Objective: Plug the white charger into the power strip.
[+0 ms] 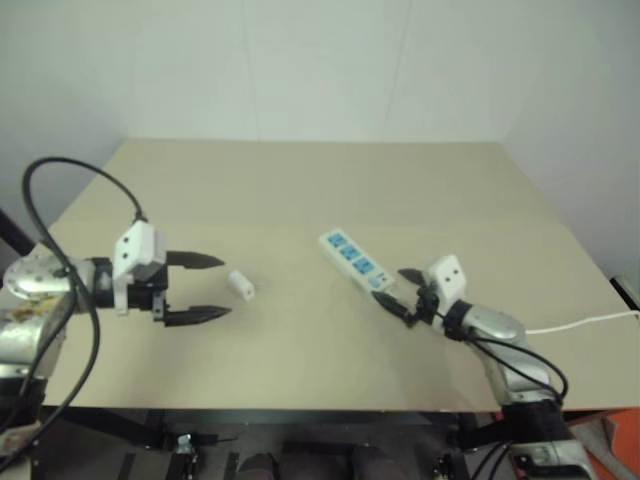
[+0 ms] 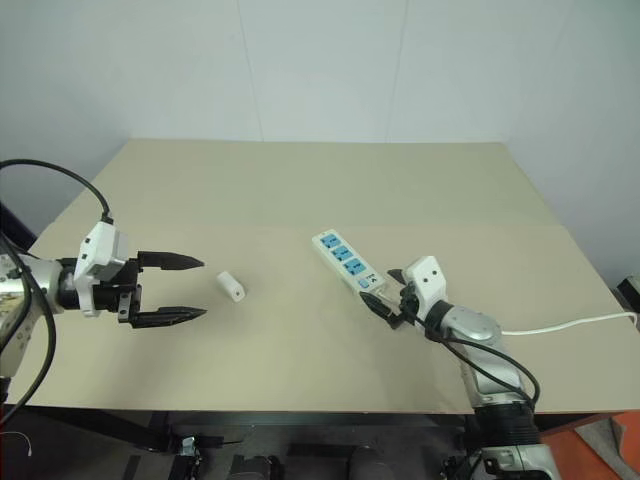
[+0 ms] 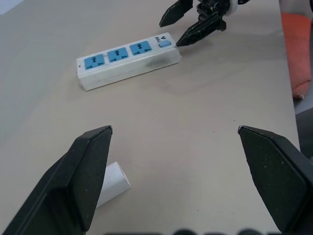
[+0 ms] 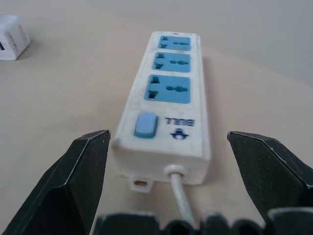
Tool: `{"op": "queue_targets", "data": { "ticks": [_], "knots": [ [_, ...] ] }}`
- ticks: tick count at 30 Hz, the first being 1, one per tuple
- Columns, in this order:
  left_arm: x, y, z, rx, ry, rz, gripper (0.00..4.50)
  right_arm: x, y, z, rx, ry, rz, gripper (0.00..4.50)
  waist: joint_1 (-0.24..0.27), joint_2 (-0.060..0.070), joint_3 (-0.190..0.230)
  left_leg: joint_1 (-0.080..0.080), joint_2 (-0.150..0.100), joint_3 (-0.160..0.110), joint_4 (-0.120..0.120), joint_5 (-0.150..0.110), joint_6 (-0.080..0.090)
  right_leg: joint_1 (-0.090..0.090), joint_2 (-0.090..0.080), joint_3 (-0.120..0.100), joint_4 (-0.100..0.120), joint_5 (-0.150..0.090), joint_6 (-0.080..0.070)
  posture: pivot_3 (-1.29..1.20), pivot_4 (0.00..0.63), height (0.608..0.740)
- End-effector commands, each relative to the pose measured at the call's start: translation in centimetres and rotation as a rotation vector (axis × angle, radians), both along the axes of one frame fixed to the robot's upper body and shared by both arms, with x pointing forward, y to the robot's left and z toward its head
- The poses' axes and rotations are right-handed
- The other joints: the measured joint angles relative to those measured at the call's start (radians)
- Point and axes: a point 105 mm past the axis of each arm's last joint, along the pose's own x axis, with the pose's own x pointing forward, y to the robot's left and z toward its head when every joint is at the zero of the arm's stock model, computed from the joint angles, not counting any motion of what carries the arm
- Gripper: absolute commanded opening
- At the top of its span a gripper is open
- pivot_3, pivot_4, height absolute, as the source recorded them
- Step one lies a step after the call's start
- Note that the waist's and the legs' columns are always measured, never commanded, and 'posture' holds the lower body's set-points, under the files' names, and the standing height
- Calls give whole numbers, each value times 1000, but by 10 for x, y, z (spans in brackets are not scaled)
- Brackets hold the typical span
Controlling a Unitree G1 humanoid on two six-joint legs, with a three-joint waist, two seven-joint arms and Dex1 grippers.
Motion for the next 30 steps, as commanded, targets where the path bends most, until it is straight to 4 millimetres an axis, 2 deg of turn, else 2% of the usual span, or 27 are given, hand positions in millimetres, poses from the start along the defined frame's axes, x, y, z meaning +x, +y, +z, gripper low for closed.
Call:
{"op": "queue_targets", "data": {
  "ticks": [1, 4, 9, 18, 23, 27, 30],
  "knots": [
    [-3, -7, 9, -25, -51, 0, 4500, 3, 6, 2, 21, -32, -8, 4479, 1, 0, 0, 0, 0, 0, 0, 0, 0, 0, 0, 0, 0, 0, 0, 0, 150, 740],
    [-4, -15, 7, -40, -42, -21, 4500, 8, 12, -3, 40, -20, -21, 4479, 1, 0, 0, -1, 0, 0, 0, 0, 0, 0, 0, 0, 0, 0, 0, 0, 150, 740],
    [0, -15, 6, -28, -40, -18, 4500, 16, 16, -2, 69, -19, -33, 4479, -2, 0, 0, 0, 0, 0, 0, 0, 0, 0, 0, 0, 1, 0, 0, 0, 150, 740],
    [2, -18, 5, -35, -34, -25, 4500, 12, 20, -15, 121, 9, -62, 4479, -1, 0, 0, 0, 0, 0, 0, 0, 0, 0, 0, 0, 0, 0, 0, 0, 150, 740],
    [10, -20, 9, -43, -31, -13, 4500, 12, 27, -19, 127, 18, -47, 3417, -1, 0, 0, 1, 0, 0, 0, 0, 0, 0, 0, 0, 1, 0, 0, 0, 150, 740],
    [24, -23, 8, 31, -54, 1, 4500, 12, 28, -20, 106, 16, -32, 3422, -2, -1, -1, 2, 0, -1, 0, 0, 0, 1, 1, 0, 1, 0, 0, 0, 150, 740],
    [31, -32, 7, 140, -63, -69, 4500, 10, 26, -22, 71, 6, -17, 3422, -1, -1, -1, 2, 0, -1, 0, 0, 0, 1, 1, 0, 1, 0, 0, 0, 150, 740]
  ]
}}
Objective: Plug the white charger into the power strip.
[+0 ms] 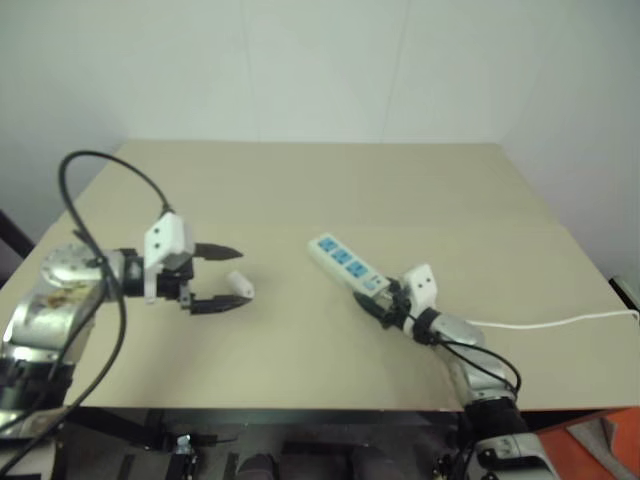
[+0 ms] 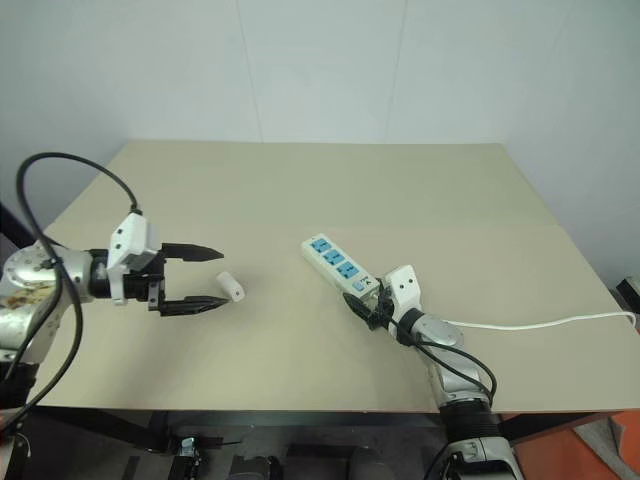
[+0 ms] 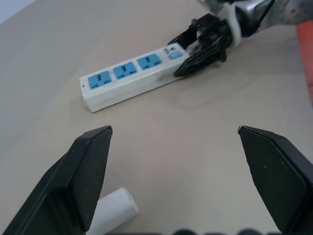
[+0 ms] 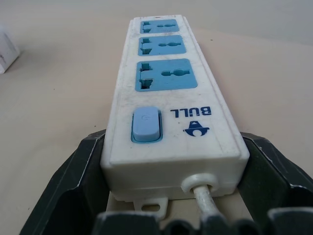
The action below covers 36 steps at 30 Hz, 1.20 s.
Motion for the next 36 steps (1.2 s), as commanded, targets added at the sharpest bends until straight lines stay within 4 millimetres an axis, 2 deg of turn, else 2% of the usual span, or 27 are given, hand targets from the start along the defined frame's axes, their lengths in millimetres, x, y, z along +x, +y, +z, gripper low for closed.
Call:
{"op": "queue_targets", "data": {
  "ticks": [1, 5, 11, 13, 17, 22, 26, 31, 36],
  "knots": [
    [7, -9, 4, 144, -49, -80, 4500, -3, 2, -1, -27, -17, 35, 3422, 1, 0, 0, 0, 0, 0, 0, 0, 0, 0, 0, 0, 0, 0, 0, 0, 150, 740],
    [34, -13, -4, 500, -81, -158, 4500, -2, -1, -4, -51, -2, 52, 3422, 2, 0, 0, -1, -1, 0, 0, 0, 0, 0, 0, 0, -1, 0, 0, 0, 150, 740],
    [55, -38, 8, 663, -53, -291, 4500, -2, -1, -5, -54, 14, 64, 3422, 0, -1, 0, -1, -1, 0, 0, 0, 0, 0, 0, 1, -1, 0, 0, 0, 150, 740],
    [57, -45, 5, 738, -64, -380, 4500, -2, 1, -7, -62, 22, 73, 3422, -4, -1, 0, -2, -1, 0, 0, 0, 0, -1, 0, 1, -1, 0, 0, 0, 150, 740],
    [65, -42, -6, 940, -72, -471, 4500, -2, 5, -10, -81, 26, 90, 3422, -6, -1, 0, -2, -1, 0, 0, 0, 0, -1, 0, 1, -1, 0, 1, 0, 150, 740],
    [71, -44, -20, 1094, -49, -544, 4500, 3, 9, -8, -66, 27, 83, 3422, -8, -1, 0, -2, -2, 0, 2, 0, 0, -1, 0, 2, 0, -1, 1, 0, 150, 740],
    [73, -49, -27, 1128, -44, -577, 4500, 4, 10, -6, -56, 26, 78, 3422, -15, -1, 0, -2, -2, 0, 2, 0, 0, -1, 0, 2, 0, -1, 1, 0, 150, 740],
    [78, -42, -39, 1275, -88, -622, 4500, 1, 7, -10, -62, 36, 76, 3422, -24, -1, -1, -3, -2, -1, 1, 0, 0, -1, 0, 2, 0, -1, 1, 0, 150, 740],
    [81, -43, -44, 1291, -97, -619, 4500, 1, 7, -10, -68, 35, 70, 3422, -23, -1, 0, -3, -3, -1, 2, 0, 0, 0, 0, 2, 0, -1, 2, 0, 150, 740]
  ]
}}
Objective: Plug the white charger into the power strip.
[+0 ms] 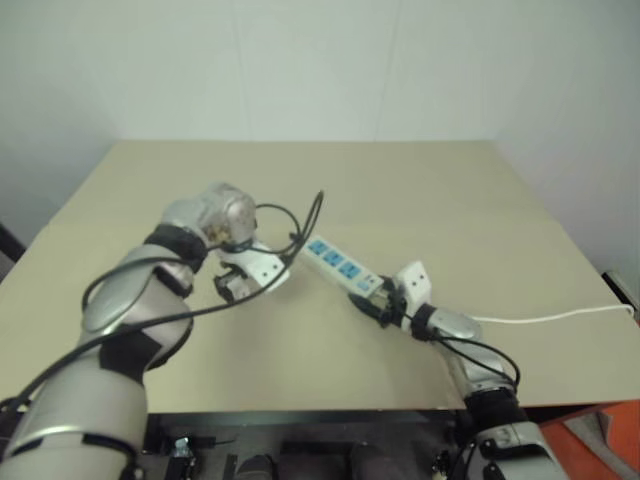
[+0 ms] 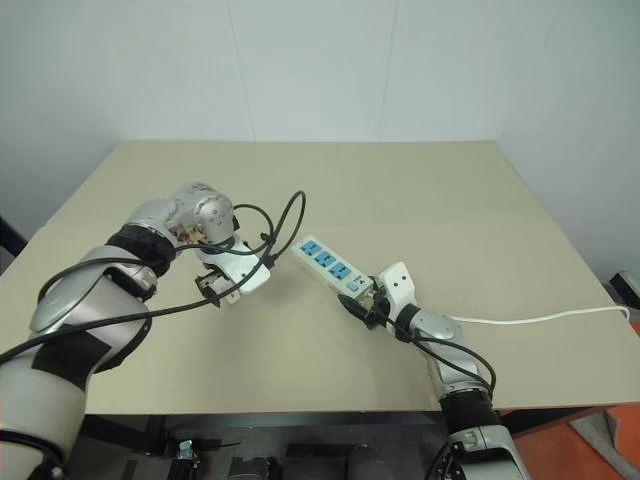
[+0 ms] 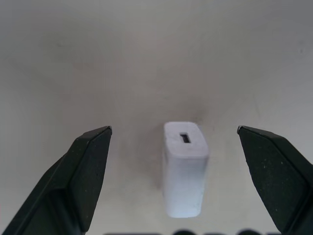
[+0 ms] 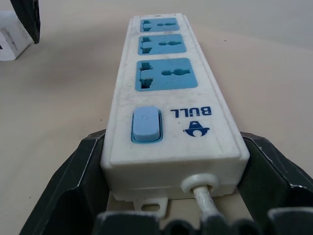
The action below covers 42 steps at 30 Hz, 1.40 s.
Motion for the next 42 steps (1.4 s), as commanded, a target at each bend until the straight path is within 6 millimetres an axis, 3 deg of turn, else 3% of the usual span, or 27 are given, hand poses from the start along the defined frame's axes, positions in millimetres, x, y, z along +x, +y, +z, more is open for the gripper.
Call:
{"op": "queue_targets", "data": {
  "ticks": [1, 17, 28, 32, 34, 38, 42],
  "knots": [
    [4, -6, 12, -8, -32, -21, 4500, -3, 0, -10, -19, 36, -3, 3422, 0, 0, 0, 0, 0, 0, 0, 0, 0, 0, 0, 0, 0, 0, 0, 0, 150, 740],
    [4, -1, 2, 39, -42, -67, 4500, -3, -3, -11, -32, 43, -4, 3422, 0, 0, 0, 0, 0, 0, 0, 0, 0, 0, 0, 0, 0, 0, 0, 0, 150, 740],
    [3, 1, -8, 31, -31, -74, 999, -2, -5, -11, -37, 44, -11, 3422, 1, 0, 0, 0, 0, -1, 0, 0, 0, 1, 0, 0, 0, 0, 0, 0, 150, 740],
    [6, -3, -6, -5, -61, -74, 999, -2, -5, -11, -40, 41, -9, 3422, 1, 0, 0, 1, -1, -1, 0, 0, 0, 1, 0, 0, 0, 0, 0, 0, 150, 740],
    [9, -7, 0, -50, -90, -71, 999, -3, -5, -10, -42, 39, -3, 3422, 1, 0, 0, 1, -1, -1, 0, 0, 0, 1, 0, 0, 1, 0, 0, 0, 150, 740],
    [8, -23, 34, -229, -102, -55, 999, -6, -6, -7, -49, 24, 34, 3422, 2, 0, 0, 0, -1, -1, 1, 0, 0, 1, 0, -1, 1, 0, 0, 0, 150, 740],
    [-1, -55, 93, -677, -43, -9, 999, -11, -1, -3, -97, -1, 152, 3422, 2, 0, 0, -2, 0, -1, 1, 0, 0, 0, -1, -2, 1, -1, 1, 0, 150, 740]
  ]
}}
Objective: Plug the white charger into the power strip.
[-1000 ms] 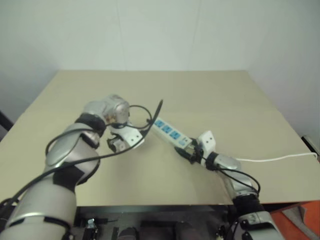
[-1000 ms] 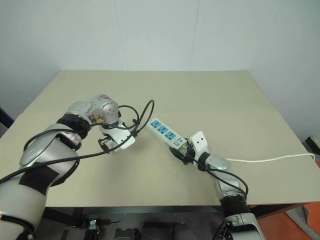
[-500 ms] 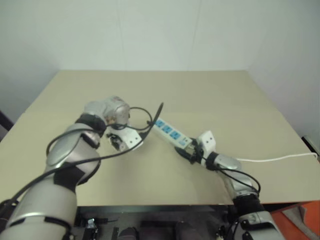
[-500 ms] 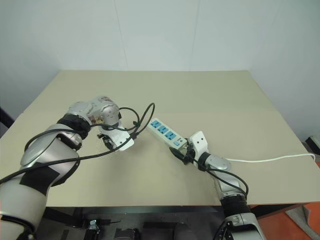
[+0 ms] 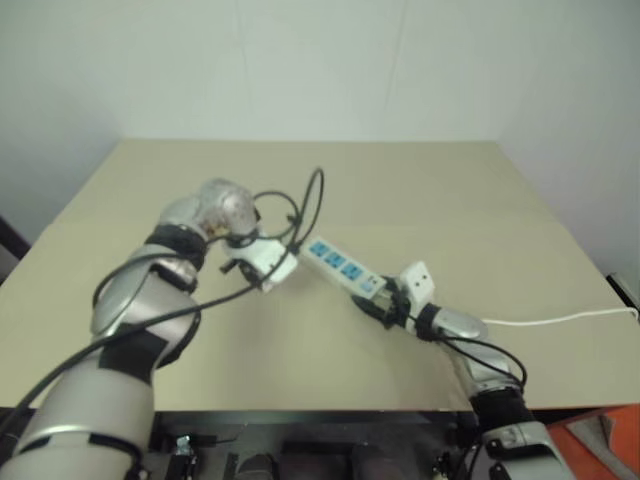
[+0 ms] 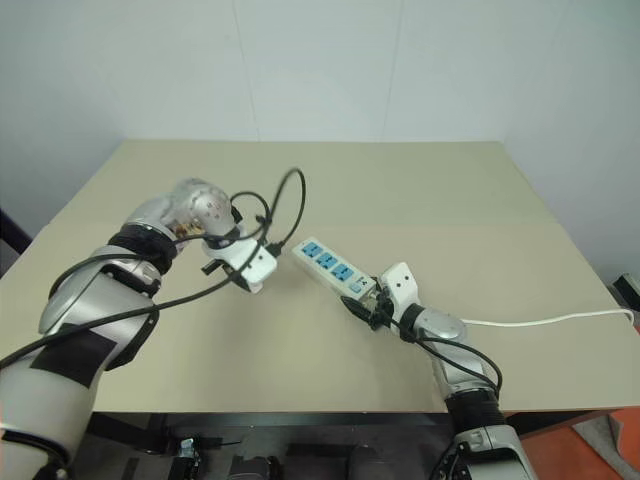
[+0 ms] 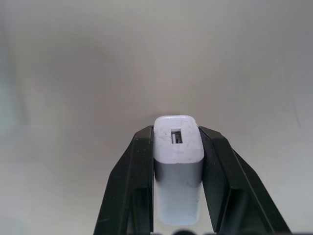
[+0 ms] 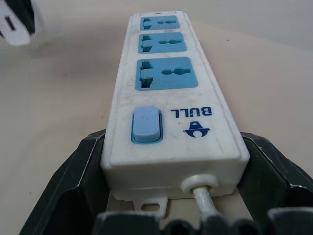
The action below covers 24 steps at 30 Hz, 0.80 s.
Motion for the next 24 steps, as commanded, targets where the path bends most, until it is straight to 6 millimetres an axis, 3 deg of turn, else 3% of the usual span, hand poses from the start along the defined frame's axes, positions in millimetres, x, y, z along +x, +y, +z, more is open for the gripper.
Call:
{"op": "queue_targets", "data": {
  "ticks": [1, 6, 10, 13, 17, 24],
  "knots": [
    [-7, -32, 72, -438, -13, -36, 999, -8, 6, -4, -62, 11, 129, 3422, -1, 0, 0, -1, 0, 0, 0, 0, 0, 0, 0, 0, 0, 0, 0, 0, 150, 740],
    [-30, -38, 99, -933, 306, 8, 999, -13, 18, 5, -87, 7, 316, 3422, -11, 0, 0, 2, 0, 1, -1, -1, 1, 0, -1, 1, 2, -1, 1, 0, 150, 740],
    [-36, -31, 85, -1088, 540, 100, 999, -8, 30, 4, -131, 14, 409, 3422, -23, 1, 0, 5, 1, -1, 0, -1, 1, 0, 1, 0, 7, -1, 1, 0, 150, 740],
    [-37, -30, 69, -1165, 670, 178, 999, -8, 38, 2, -140, 26, 474, 3422, -29, 1, 0, 5, 0, -2, 1, 1, 4, 1, 1, -1, 8, 0, 1, 0, 150, 740],
    [-42, -26, 35, -1133, 706, 257, 999, -9, 45, -4, -165, 35, 545, 3422, -30, 1, 0, 9, 0, -3, 1, 1, 4, 7, 1, -1, 6, 0, 0, 0, 150, 740],
    [-40, -16, 15, -1146, 747, 339, 999, -8, 46, -11, -179, 49, 585, 3422, -30, 1, 0, 12, 0, -3, 1, 1, 4, 10, 0, -2, 6, 0, 0, 0, 150, 740]
  ]
}}
